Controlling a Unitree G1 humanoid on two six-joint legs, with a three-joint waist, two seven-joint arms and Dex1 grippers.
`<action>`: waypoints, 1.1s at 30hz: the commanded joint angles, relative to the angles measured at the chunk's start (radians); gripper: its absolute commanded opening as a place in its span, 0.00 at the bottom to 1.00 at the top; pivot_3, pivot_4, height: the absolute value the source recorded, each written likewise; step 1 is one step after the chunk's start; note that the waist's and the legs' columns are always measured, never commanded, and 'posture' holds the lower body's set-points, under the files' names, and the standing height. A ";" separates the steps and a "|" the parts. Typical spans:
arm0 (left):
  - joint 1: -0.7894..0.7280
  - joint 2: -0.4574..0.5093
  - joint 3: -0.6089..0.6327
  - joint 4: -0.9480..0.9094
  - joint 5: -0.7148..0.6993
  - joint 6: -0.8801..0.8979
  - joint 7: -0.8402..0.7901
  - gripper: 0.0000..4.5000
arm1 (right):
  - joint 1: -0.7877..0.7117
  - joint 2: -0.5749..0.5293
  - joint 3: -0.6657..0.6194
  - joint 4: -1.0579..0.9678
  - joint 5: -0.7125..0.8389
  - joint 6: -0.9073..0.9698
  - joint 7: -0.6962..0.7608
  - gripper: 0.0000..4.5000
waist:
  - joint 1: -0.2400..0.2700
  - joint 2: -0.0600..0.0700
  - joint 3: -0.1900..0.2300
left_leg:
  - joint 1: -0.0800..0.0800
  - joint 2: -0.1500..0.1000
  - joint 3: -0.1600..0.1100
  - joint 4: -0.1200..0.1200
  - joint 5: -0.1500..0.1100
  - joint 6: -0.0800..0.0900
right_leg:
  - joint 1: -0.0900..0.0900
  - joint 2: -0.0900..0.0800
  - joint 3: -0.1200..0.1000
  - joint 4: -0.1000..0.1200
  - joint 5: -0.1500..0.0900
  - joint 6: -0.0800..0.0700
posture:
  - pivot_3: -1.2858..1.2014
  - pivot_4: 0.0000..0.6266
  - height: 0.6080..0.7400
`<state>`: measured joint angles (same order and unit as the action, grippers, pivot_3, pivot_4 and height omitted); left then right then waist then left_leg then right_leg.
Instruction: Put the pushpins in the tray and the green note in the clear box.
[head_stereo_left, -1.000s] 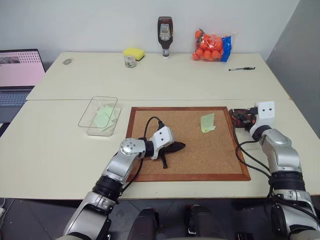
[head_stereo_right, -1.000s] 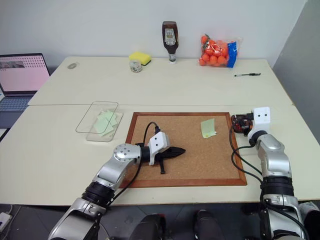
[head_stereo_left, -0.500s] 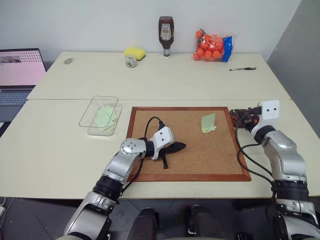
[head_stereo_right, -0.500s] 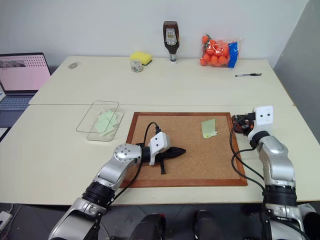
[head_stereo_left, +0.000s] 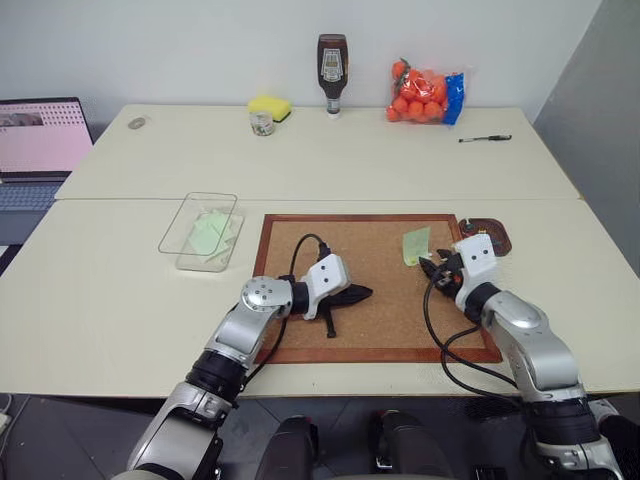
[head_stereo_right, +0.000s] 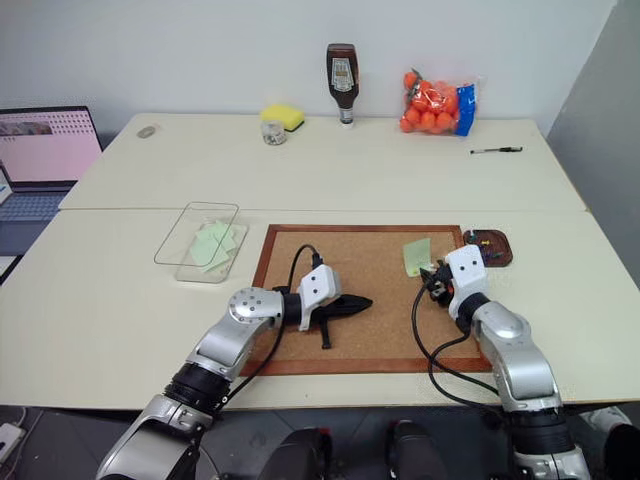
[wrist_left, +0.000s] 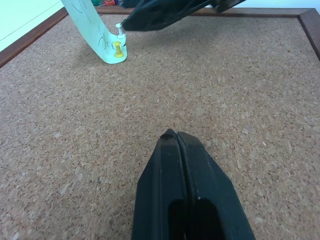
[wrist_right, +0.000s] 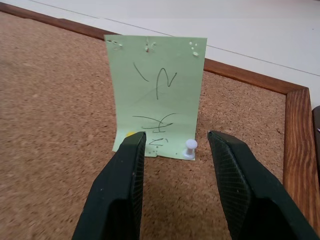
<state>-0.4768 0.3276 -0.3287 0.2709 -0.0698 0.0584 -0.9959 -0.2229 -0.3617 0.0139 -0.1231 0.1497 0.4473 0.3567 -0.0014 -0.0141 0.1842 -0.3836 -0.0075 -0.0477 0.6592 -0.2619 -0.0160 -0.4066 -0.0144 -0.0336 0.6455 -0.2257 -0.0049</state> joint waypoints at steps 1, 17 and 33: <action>0.024 0.006 -0.042 0.031 0.029 0.014 -0.025 0.00 | -0.040 0.011 -0.005 0.043 -0.021 -0.046 -0.013 0.46 | 0.000 0.000 0.000 | 0.000 0.000 0.000 0.000 0.000 0.000 | 0.000 0.000 0.000 0.000 0.000 0.000 | 0.52 0.24 1.00; 0.031 0.009 -0.042 0.019 0.028 0.018 -0.024 0.00 | -0.057 0.026 -0.020 0.081 -0.025 -0.076 -0.023 0.01 | 0.000 0.000 0.000 | 0.000 0.000 0.000 0.000 0.000 0.000 | 0.000 0.000 0.000 0.000 0.000 0.000 | 0.52 0.24 1.00; 0.036 0.010 -0.046 0.019 0.028 0.022 -0.027 0.00 | -0.054 0.063 -0.059 -0.038 0.005 -0.059 -0.056 0.01 | -0.001 0.000 0.000 | 0.000 0.000 -0.001 0.000 0.000 0.000 | 0.000 0.000 0.000 0.000 0.000 0.000 | 0.52 0.24 1.00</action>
<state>-0.4755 0.3300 -0.3288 0.2689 -0.0699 0.0584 -0.9970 -0.2617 -0.3025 -0.0149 -0.1084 0.1392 0.3953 0.3106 -0.0022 -0.0140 0.1842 -0.3836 -0.0074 -0.0482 0.6591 -0.2619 -0.0160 -0.4067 -0.0145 -0.0338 0.6457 -0.2257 -0.0049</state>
